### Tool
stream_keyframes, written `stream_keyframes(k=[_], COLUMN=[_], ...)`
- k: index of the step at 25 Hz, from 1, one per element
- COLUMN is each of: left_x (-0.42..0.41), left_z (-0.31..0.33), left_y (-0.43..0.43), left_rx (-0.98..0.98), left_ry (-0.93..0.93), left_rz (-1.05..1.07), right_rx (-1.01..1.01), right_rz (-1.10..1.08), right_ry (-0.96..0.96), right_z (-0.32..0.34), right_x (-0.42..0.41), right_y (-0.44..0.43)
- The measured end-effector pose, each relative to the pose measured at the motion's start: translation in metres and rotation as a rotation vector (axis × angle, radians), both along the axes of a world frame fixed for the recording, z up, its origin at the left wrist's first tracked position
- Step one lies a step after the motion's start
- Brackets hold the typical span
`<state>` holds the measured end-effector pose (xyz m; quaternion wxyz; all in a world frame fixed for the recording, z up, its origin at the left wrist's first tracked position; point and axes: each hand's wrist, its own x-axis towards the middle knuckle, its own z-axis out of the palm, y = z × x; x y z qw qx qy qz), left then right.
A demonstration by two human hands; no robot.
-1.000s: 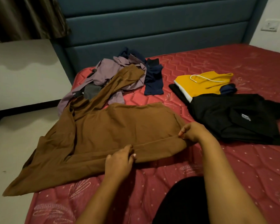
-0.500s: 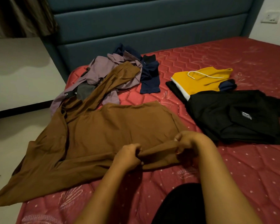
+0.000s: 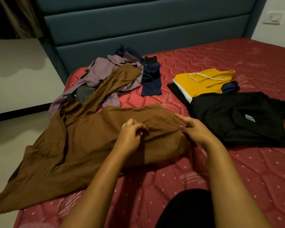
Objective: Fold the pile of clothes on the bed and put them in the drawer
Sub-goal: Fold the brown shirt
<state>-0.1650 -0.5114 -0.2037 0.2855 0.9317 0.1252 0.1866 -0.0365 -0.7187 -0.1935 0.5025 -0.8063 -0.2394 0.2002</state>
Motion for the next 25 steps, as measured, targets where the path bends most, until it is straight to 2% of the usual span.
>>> stream_keyframes(k=[2,4,6,7,10,13,15,17,20,23,25], left_x=[0.020,0.030,0.029,0.026,0.011,-0.016,-0.036,-0.053,-0.060,-0.063,-0.071], left_z=[-0.013,-0.034,-0.053,-0.059,-0.066,-0.074,-0.081,-0.084,-0.086,-0.079,-0.077], left_y=[0.003,-0.004,-0.024,-0.036,-0.064,-0.067,-0.064,-0.060,-0.053,-0.055,-0.058], left_rx=[0.127,0.247,0.284,0.263,0.235,0.460,0.444,0.422,0.450,0.441,0.443], left_ry=[0.143,0.356,0.438,0.436,0.351,0.253,0.277,0.333,0.376,0.316,0.284], left_rz=[-0.010,-0.061,-0.070,-0.064,-0.032,-0.032,-0.005,0.047,0.071,0.032,0.007], right_rx=[-0.017,-0.066,-0.182,-0.202,-0.274,-0.566,-0.740,-0.815,-0.789,-0.753,-0.862], right_rz=[-0.134,0.028,0.154,0.132,-0.143,-0.343,-0.313,-0.235,-0.168,-0.150,-0.149], right_ry=[-0.023,0.124,0.212,0.193,-0.033,-0.029,0.046,0.077,0.109,0.070,0.022], right_z=[-0.012,-0.021,-0.024,-0.027,-0.027,-0.023,-0.032,-0.037,-0.038,-0.028,-0.025], right_x=[0.007,0.004,-0.003,-0.001,0.013,0.020,0.023,0.022,0.020,0.019,0.027], right_y=[-0.001,-0.001,0.002,0.005,0.007,-0.003,-0.009,-0.009,-0.005,-0.004,-0.009])
